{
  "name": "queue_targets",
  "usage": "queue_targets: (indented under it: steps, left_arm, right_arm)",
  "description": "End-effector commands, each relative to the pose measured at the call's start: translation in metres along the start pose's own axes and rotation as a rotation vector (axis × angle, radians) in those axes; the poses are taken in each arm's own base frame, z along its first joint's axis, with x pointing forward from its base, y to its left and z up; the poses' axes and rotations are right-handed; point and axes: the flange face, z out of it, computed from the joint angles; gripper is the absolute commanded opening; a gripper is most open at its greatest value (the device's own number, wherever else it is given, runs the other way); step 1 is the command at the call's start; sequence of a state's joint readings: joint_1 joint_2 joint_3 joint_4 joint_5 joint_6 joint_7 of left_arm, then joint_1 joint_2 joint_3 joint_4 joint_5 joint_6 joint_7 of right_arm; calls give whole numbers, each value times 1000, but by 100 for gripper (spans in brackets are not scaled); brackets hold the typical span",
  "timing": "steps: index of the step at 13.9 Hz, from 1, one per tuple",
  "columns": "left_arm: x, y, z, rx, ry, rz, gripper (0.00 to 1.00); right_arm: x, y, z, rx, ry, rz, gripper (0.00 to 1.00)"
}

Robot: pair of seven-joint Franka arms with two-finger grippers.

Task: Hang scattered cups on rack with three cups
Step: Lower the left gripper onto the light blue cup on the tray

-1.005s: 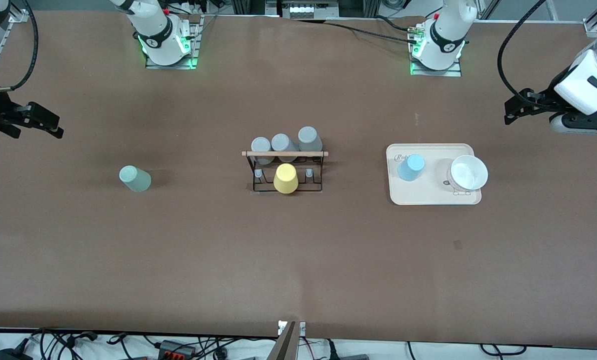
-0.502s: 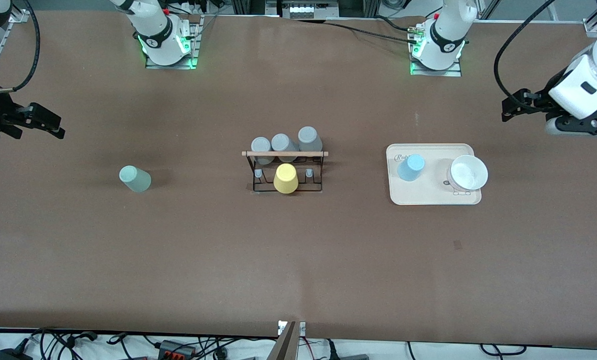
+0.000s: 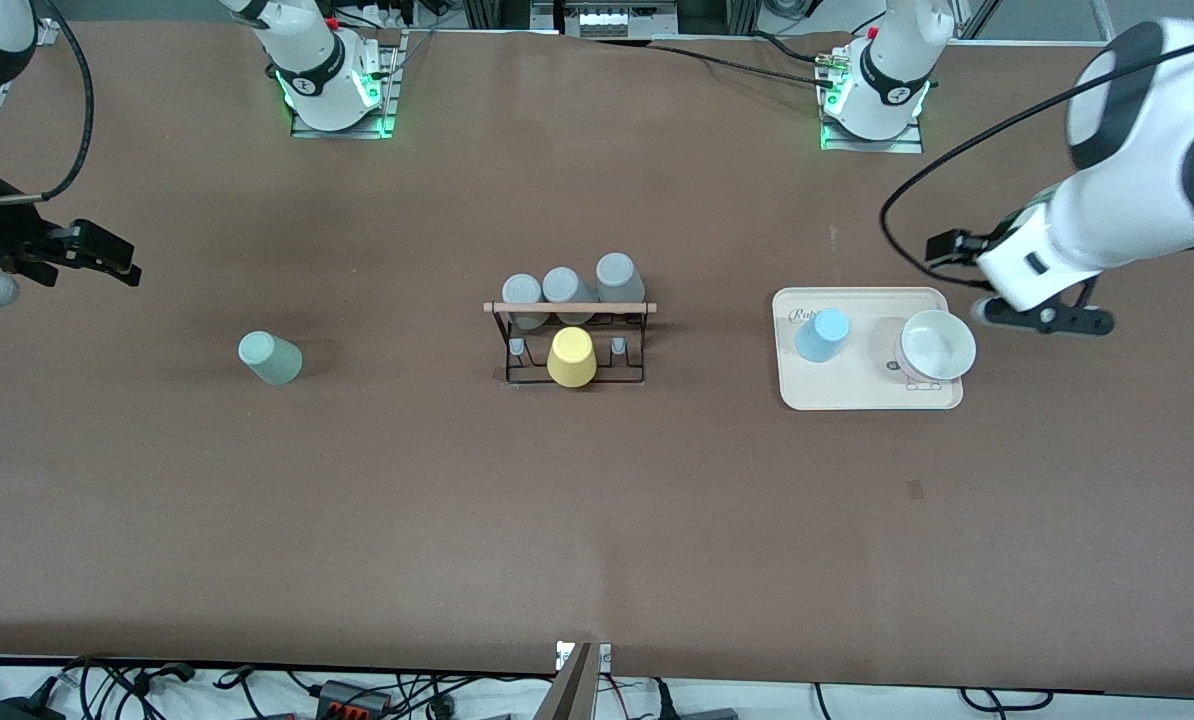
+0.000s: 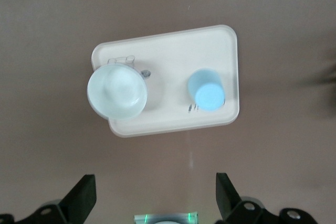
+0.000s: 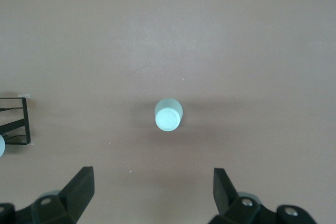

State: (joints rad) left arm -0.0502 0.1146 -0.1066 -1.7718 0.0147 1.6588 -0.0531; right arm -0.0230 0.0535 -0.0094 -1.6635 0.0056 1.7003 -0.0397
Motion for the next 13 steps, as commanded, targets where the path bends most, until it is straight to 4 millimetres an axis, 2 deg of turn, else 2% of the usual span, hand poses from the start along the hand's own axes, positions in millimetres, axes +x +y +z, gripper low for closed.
queue_targets:
  steps: [1, 3, 7, 11, 13]
  left_arm:
    - [6, 35, 52, -8, 103, -21, 100]
    - [11, 43, 97, -27, 197, -65, 100]
    - [7, 49, 161, -36, 213, -60, 100]
    - [6, 55, 203, -43, 196, -49, 100]
    - [1, 59, 225, -48, 210, -41, 100]
  right_arm:
    - [6, 4, 12, -8, -23, 0, 100]
    - [8, 5, 18, -8, -33, 5, 100]
    - [10, 0, 25, -6, -51, -4, 100]
    - [10, 2, 25, -4, -52, -5, 100]
    - [14, 0, 33, -5, -65, -7, 100]
